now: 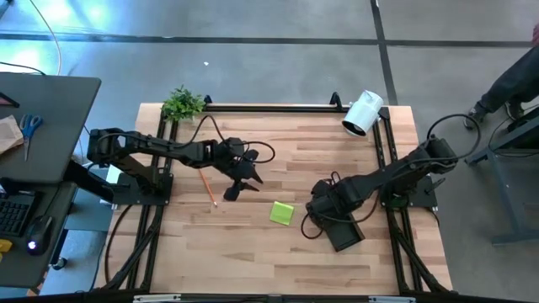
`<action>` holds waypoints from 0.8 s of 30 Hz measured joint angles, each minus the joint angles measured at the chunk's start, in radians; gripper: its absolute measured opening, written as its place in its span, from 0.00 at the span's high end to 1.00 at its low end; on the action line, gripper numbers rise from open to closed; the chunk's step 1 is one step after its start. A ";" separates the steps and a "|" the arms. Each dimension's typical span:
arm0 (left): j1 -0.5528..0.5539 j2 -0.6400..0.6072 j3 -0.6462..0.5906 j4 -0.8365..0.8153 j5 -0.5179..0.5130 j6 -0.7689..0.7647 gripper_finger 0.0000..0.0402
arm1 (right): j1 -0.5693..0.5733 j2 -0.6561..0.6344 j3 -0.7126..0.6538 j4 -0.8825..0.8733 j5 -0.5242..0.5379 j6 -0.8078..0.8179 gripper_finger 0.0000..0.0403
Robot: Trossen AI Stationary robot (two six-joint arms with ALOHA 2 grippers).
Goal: Pick and place office supplies into organizer
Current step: Put the green sticky notes into the black desk organizer
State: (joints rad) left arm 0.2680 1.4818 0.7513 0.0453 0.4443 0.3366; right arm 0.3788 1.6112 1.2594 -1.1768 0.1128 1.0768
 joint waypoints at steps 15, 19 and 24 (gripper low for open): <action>0.000 -0.028 0.000 0.093 -0.007 -0.047 0.66 | 0.084 0.041 0.000 0.355 0.306 -0.055 0.65; 0.000 -0.065 0.000 0.047 0.025 -0.079 0.66 | 0.056 0.103 0.000 0.418 0.306 -0.201 0.65; 0.000 -0.106 0.000 -0.064 -0.039 -0.123 0.70 | 0.006 0.200 -0.001 0.448 0.284 -0.369 0.65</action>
State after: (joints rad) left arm 0.2676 1.3762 0.7513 -0.0188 0.4052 0.2138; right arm 0.3844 1.8112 1.2586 -0.7289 0.3970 0.7078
